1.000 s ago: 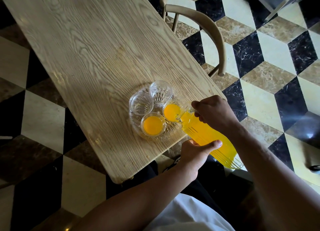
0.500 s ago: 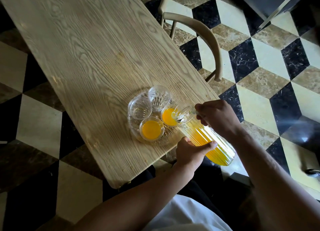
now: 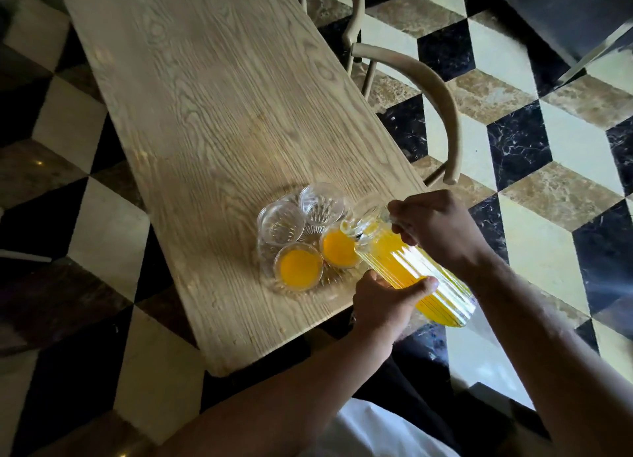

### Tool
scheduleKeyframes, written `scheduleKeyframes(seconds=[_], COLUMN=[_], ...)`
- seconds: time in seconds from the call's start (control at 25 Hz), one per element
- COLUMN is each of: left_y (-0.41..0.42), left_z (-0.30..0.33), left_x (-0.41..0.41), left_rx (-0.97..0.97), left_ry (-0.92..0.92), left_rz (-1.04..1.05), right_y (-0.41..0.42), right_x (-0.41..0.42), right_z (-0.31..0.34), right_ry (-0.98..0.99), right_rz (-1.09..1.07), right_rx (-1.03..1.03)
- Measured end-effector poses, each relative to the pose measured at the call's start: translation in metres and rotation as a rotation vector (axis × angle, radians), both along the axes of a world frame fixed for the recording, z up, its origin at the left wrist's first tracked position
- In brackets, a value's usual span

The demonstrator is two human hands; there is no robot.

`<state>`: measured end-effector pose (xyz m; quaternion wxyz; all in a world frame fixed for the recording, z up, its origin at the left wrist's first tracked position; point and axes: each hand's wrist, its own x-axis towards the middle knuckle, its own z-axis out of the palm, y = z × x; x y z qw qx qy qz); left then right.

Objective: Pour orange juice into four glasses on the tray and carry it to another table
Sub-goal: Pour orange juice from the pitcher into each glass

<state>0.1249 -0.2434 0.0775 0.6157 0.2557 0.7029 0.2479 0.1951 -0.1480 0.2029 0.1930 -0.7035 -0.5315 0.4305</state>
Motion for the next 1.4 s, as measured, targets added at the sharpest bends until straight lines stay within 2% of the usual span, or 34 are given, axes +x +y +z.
scheduleKeyframes(seconds=[0.28,0.52,0.84,1.4], left_y=[0.018,0.027,0.037,0.049], left_z=[0.000,-0.002,-0.015,-0.015], left_x=[0.028,0.046,0.043,0.037], left_rx=[0.016,0.031,0.022,-0.020], left_ry=[-0.041,-0.052,-0.110,-0.145], left_rz=[0.238,0.278,0.291,0.319], right_y=[0.027,0.044,0.056,0.074], right_x=[0.016,0.018,0.007,-0.017], right_z=[0.002,0.003,-0.004,-0.005], right_ry=[-0.003,-0.006,-0.013,-0.091], right_rz=[0.191,0.316,0.262,0.330], right_rx=[-0.025,-0.021,-0.017,-0.050])
